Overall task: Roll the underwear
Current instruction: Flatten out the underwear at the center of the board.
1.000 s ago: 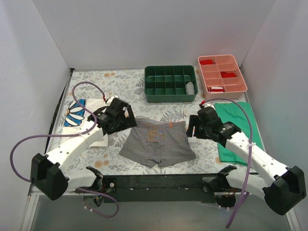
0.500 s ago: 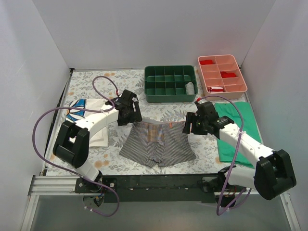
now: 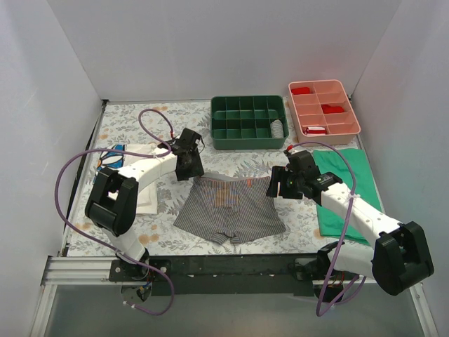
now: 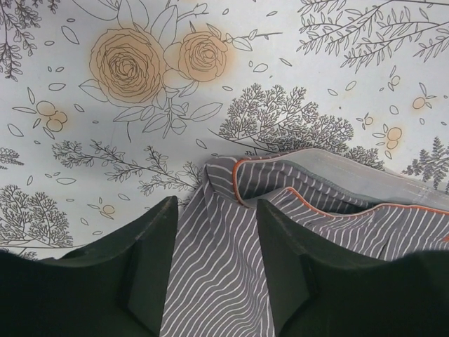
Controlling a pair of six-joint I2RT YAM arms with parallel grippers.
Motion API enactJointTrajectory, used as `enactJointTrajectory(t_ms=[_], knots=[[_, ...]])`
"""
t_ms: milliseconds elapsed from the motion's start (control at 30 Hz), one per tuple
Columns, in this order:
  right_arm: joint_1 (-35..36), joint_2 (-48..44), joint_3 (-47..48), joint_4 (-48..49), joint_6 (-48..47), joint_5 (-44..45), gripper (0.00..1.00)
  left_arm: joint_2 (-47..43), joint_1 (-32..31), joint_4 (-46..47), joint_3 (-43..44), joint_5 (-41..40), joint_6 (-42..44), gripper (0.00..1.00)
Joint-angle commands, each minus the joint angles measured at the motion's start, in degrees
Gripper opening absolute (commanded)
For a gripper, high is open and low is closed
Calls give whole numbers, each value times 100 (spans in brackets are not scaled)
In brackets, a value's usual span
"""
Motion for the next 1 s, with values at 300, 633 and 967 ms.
enactJointTrajectory(t_ms=[300, 633, 967], knots=[[-35, -167, -223, 136, -112, -36, 70, 415, 33, -40, 510, -189, -24, 15], [-26, -185, -337, 188, -103, 8, 71, 635, 191, -66, 949, 22, -94, 0], [-421, -63, -408, 1179, 116, 53, 72, 1258, 411, -92, 1538, 382, -103, 0]])
